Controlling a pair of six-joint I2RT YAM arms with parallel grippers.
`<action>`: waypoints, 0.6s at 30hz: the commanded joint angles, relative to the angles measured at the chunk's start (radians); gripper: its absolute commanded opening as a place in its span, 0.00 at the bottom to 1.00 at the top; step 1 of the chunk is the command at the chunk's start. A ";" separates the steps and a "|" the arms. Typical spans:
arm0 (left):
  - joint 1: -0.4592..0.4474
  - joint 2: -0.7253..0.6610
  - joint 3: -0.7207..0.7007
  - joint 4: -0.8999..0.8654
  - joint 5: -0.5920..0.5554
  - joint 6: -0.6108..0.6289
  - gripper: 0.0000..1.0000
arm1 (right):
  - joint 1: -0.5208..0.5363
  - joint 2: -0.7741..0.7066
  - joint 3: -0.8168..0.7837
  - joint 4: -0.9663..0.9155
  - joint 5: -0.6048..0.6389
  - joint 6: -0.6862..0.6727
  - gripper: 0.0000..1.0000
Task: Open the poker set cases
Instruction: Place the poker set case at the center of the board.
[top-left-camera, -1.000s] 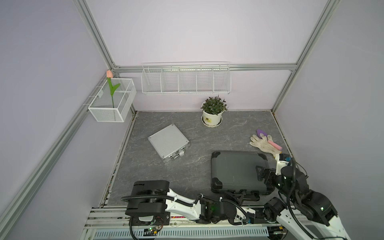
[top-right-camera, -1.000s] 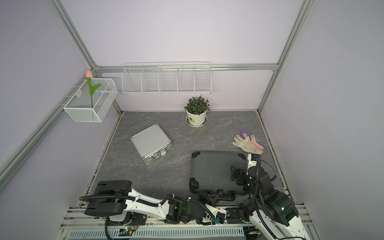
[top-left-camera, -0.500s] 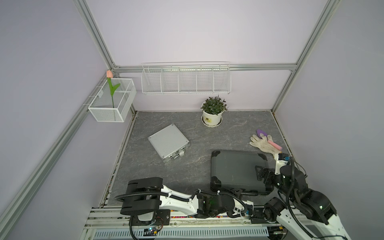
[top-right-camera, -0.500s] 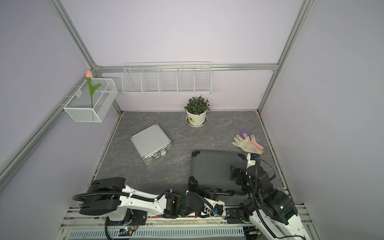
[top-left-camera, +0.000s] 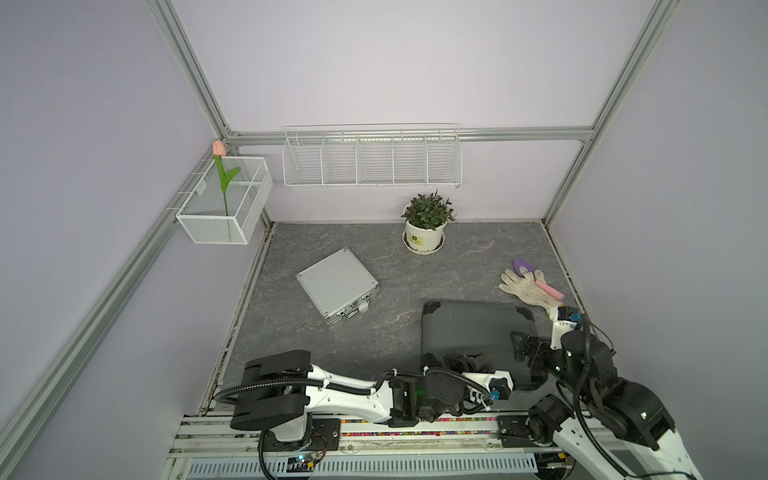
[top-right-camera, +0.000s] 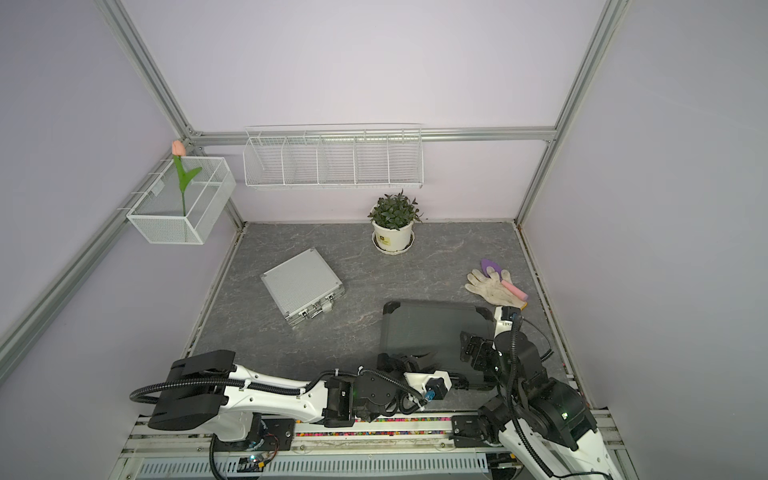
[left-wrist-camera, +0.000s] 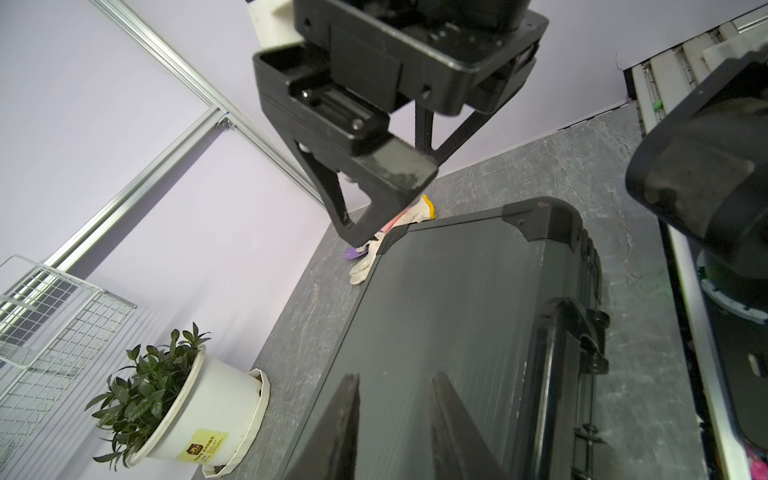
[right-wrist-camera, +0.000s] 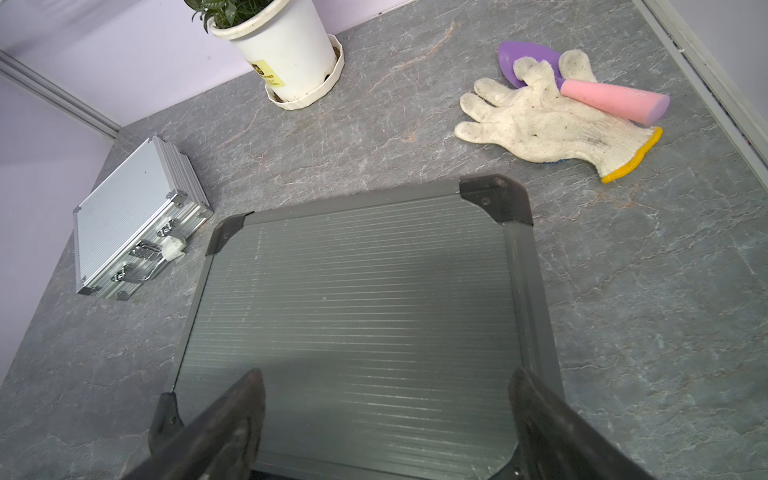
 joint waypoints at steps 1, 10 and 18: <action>0.010 -0.030 0.006 0.022 -0.013 -0.051 0.32 | -0.006 0.020 -0.003 0.002 -0.007 0.029 0.94; 0.019 -0.134 0.035 -0.067 -0.014 -0.107 0.34 | -0.005 0.072 0.008 -0.012 -0.044 0.037 0.94; 0.062 -0.309 0.054 -0.249 -0.048 -0.281 0.51 | -0.005 0.119 0.033 -0.077 -0.099 0.091 0.93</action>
